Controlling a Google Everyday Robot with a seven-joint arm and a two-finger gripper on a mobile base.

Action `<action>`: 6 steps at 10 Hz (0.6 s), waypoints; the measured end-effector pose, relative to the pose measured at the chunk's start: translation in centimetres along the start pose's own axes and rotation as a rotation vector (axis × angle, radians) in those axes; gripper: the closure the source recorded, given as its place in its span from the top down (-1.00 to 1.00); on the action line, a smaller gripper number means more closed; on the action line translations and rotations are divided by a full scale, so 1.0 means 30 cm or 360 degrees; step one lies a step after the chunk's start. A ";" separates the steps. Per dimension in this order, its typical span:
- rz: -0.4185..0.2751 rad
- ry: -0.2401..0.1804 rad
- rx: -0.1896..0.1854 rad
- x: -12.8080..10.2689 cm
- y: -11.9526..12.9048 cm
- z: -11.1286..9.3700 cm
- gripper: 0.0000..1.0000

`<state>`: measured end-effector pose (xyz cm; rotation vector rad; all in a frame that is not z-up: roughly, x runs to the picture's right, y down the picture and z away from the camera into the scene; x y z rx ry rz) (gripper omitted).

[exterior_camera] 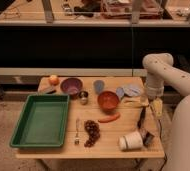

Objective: Wipe red bowl with brush

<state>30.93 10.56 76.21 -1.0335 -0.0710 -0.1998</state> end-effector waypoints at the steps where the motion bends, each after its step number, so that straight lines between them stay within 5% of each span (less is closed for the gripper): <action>1: 0.0000 0.0000 0.0000 0.000 0.000 0.000 0.60; 6: -0.0063 -0.0049 -0.0001 -0.005 0.001 0.004 0.60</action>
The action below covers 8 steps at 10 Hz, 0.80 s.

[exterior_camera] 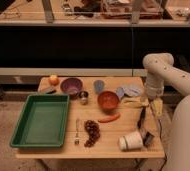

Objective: Wipe red bowl with brush

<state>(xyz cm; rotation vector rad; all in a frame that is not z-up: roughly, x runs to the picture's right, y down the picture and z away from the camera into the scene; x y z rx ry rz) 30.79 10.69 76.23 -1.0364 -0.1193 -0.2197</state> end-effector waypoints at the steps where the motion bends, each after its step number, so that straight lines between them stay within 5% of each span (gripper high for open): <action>1: -0.0100 -0.0052 0.0010 -0.002 0.004 0.002 0.60; 3: -0.0377 -0.0158 0.0049 -0.004 0.021 0.000 0.60; 5: -0.0520 -0.0204 0.0071 -0.015 0.022 -0.003 0.60; 8: -0.0549 -0.0213 0.0074 -0.018 0.022 -0.003 0.60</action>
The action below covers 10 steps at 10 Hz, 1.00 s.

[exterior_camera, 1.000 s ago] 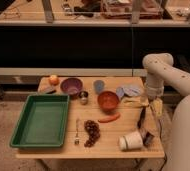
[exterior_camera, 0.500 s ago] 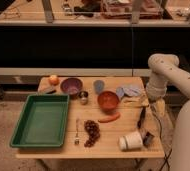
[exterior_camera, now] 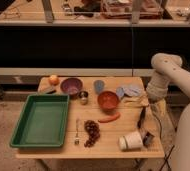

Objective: Wipe red bowl with brush

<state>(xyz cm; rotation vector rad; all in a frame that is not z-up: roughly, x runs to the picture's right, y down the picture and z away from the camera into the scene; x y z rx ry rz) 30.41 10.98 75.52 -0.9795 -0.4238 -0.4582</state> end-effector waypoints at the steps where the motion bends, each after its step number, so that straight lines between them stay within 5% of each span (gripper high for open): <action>1: -0.0005 -0.0001 0.0001 -0.001 0.000 0.000 0.60; 3: -0.0071 0.0033 0.0061 -0.009 0.013 -0.010 0.60; 5: -0.0335 0.0151 0.0295 -0.031 0.099 -0.052 0.60; 7: -0.0611 0.0203 0.0438 -0.061 0.135 -0.089 0.60; 10: -0.0793 0.0256 0.0520 -0.079 0.179 -0.118 0.60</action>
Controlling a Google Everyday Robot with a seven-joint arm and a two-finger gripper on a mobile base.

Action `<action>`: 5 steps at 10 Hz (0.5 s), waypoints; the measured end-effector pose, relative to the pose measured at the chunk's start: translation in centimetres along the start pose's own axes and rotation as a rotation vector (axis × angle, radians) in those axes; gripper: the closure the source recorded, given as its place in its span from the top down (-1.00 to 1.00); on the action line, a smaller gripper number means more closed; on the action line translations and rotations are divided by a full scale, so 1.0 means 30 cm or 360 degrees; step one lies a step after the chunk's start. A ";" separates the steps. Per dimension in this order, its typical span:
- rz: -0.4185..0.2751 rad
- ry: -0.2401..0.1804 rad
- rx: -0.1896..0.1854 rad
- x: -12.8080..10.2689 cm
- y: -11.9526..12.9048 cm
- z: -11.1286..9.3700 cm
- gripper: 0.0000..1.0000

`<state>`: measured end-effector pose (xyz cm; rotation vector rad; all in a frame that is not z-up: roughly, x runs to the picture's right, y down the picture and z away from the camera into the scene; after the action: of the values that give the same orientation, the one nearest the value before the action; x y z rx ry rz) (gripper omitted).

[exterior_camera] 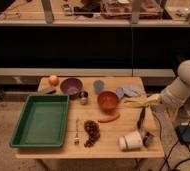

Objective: Wipe red bowl with brush

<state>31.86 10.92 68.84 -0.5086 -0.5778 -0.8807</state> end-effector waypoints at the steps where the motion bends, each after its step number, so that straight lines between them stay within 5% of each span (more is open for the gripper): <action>1: 0.0008 -0.0001 -0.0006 0.004 -0.003 0.006 0.60; 3: -0.0011 0.0091 -0.0002 0.021 -0.027 0.063 0.60; 5: -0.0291 0.0211 0.0013 0.028 -0.045 0.112 0.60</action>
<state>30.32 11.83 72.09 -0.3908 -0.5119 -1.0771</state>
